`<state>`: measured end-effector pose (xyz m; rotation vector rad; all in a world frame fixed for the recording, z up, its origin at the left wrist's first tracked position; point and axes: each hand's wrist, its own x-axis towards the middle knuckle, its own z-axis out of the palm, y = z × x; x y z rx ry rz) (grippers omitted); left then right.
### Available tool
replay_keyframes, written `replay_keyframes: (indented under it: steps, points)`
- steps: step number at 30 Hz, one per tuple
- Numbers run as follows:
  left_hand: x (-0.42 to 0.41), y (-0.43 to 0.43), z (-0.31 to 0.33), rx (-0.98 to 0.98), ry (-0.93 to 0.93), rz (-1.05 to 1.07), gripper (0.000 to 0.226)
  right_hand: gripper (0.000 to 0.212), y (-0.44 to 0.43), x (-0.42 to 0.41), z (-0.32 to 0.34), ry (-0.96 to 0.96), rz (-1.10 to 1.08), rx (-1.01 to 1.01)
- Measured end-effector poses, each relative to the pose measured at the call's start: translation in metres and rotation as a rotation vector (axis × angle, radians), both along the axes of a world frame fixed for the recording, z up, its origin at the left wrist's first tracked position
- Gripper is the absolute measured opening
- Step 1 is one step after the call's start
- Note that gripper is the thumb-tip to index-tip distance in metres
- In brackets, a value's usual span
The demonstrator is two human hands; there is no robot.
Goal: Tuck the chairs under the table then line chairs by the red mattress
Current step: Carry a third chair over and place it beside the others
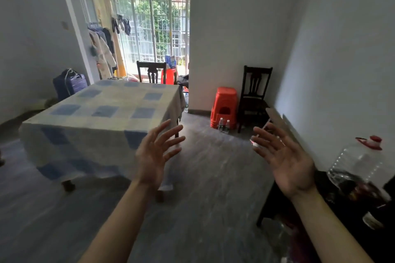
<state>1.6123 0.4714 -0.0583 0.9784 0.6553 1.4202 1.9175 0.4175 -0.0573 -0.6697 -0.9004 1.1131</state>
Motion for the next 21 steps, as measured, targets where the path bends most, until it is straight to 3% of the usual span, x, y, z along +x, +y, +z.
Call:
replay_keyframes:
  steps: [5, 15, 21]
  points:
    - [0.03, 0.152, 0.015, 0.035, 0.061, -0.031, 0.053, 0.043, 0.136, 0.032, 0.016, -0.029, -0.091, -0.02]
    - [0.113, 0.454, -0.022, -0.046, 0.095, -0.084, 0.053, 0.047, 0.444, 0.115, -0.033, 0.008, -0.081, -0.047]
    - [0.168, 0.645, 0.0, -0.056, 0.069, -0.038, 0.052, 0.048, 0.645, 0.175, -0.008, 0.005, -0.077, -0.066]
